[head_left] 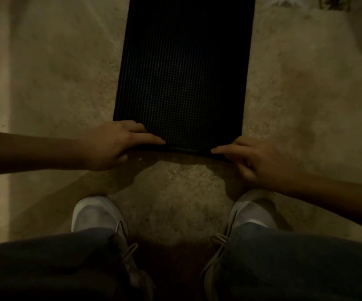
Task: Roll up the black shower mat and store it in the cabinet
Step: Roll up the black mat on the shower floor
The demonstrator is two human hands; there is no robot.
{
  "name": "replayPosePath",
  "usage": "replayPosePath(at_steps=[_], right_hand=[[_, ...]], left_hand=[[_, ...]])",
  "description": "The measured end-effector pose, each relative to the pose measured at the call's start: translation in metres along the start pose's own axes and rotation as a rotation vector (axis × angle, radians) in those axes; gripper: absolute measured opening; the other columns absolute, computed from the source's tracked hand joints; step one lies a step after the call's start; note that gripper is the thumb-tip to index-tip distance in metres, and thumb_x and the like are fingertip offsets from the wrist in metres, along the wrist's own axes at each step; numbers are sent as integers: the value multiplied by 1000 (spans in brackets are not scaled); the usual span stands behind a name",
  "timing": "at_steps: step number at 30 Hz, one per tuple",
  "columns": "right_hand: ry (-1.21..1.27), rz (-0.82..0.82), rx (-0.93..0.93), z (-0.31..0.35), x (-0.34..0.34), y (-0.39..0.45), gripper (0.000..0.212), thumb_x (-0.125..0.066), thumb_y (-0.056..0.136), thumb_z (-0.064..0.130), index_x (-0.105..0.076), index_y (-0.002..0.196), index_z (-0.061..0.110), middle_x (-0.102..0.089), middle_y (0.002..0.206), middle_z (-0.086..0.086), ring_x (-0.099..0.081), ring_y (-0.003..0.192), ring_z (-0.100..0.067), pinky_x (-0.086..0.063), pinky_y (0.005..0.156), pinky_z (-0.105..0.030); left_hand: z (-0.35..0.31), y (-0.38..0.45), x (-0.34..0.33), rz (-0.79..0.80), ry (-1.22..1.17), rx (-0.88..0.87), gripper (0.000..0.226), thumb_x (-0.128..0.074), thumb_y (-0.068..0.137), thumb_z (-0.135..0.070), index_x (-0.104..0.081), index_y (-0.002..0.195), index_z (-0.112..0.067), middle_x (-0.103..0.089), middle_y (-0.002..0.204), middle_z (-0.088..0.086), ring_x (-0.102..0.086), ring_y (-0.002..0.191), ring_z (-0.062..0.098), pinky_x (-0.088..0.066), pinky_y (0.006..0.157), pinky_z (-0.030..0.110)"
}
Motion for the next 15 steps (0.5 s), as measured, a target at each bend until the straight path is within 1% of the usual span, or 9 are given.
replayPosePath(at_steps=[3,5,6,7,9,10,11,13,15], right_hand=[[28,-36,-38,-10,8,-2,42,-57,95,0,-65,130,21,-64,96,-10,-56,73,-20,-50,56,-41],[40,-41,-60,-16,8,-4,43,-57,93,-3,-65,129,20,-62,94,-11,-55,74,-23,-49,58,-45],[45,-35,-62,-18,6,-5,45,-58,92,-6,-65,128,19,-61,93,-12,-54,74,-23,-48,59,-43],[49,-26,-60,-19,2,-7,46,-60,91,-8,-66,128,19,-61,92,-12,-53,74,-21,-48,60,-38],[32,-11,-40,-19,-4,-10,47,-64,88,-9,-67,126,18,-61,94,-11,-51,74,-14,-40,63,-20],[18,-11,-25,-19,-6,-11,46,-65,88,-8,-68,126,18,-61,96,-11,-49,74,-12,-36,64,-15],[10,-20,-12,-20,-7,-11,45,-65,88,-5,-68,125,19,-60,98,-11,-48,74,-12,-35,65,-13],[-14,-77,8,-23,-2,-9,38,-59,92,6,-69,125,22,-57,105,-14,-48,73,-14,-42,61,-22],[-105,-129,48,-19,2,-6,32,-55,96,14,-71,123,21,-58,107,-18,-50,74,-19,-46,59,-33]], left_hand=[[-1,-3,1,-68,-189,119,78,-46,69,0,-51,142,-26,-58,120,5,-52,109,25,-45,86,41],[-9,-4,-4,-123,-258,156,73,-39,68,-6,-55,137,-25,-61,120,3,-54,111,22,-47,89,41],[-11,-3,-9,-127,-282,169,71,-39,71,-7,-54,137,-28,-62,119,1,-55,110,20,-48,89,41],[-12,-2,-14,-114,-305,174,70,-39,73,-8,-53,137,-31,-61,117,-1,-55,107,17,-48,86,39],[-13,0,-26,-42,-310,138,70,-38,78,-11,-45,142,-39,-54,113,-4,-52,100,13,-45,80,30],[-15,1,-31,-6,-284,111,69,-37,80,-14,-42,144,-40,-51,112,-3,-49,97,13,-43,77,27],[-16,1,-33,9,-239,80,65,-35,84,-18,-41,145,-39,-49,111,0,-48,96,14,-43,75,26],[-20,0,-30,-28,-85,21,57,-41,90,-24,-44,147,-30,-51,112,8,-50,94,19,-49,71,28],[-26,1,-26,-76,134,-28,57,-55,89,-21,-48,146,-20,-54,115,17,-54,93,26,-54,66,36]])
Point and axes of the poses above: each hand's wrist, its own y-axis towards the middle knuckle, its own x-axis out of the back of the hand, z = x × y, the point moved 10 cm from there along y, towards the middle knuckle
